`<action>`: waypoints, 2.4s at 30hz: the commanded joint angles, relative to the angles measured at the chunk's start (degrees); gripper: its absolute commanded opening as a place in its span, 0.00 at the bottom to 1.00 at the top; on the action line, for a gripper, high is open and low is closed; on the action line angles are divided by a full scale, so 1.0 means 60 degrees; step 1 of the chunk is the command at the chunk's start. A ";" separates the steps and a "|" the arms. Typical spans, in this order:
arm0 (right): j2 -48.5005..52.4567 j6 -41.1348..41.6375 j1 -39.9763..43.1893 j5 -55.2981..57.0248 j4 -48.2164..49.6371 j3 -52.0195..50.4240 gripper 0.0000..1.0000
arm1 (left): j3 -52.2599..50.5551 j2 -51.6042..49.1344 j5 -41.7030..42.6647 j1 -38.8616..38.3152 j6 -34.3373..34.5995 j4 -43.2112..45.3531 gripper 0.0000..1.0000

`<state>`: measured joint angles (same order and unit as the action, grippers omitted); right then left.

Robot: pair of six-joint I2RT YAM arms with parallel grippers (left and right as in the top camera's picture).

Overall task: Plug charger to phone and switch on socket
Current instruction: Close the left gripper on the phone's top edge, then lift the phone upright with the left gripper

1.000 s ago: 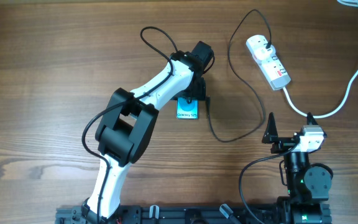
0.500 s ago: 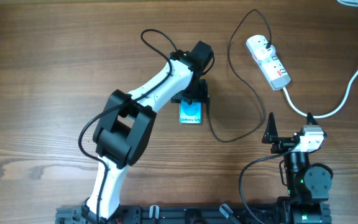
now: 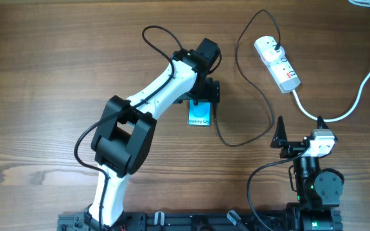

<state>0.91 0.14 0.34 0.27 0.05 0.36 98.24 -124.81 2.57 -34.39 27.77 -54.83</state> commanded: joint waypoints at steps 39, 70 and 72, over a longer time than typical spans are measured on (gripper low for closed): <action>-0.0018 -0.0011 0.0040 0.0095 0.0062 -0.0011 1.00 | -0.0586 -0.1330 -0.1432 -0.0073 0.0459 0.0481 0.75; -0.0018 -0.0015 0.0040 0.0095 0.0062 -0.0011 1.00 | -0.0568 -0.0153 -0.0630 0.0557 0.0535 -0.0495 0.71; -0.0018 -0.0015 0.0040 0.0095 0.0062 -0.0011 1.00 | -0.0568 -0.0095 -0.0532 0.0637 0.0532 -0.0597 0.71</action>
<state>0.91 0.14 0.32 0.27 0.05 0.36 95.94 -127.59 -1.02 -32.05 30.37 -57.25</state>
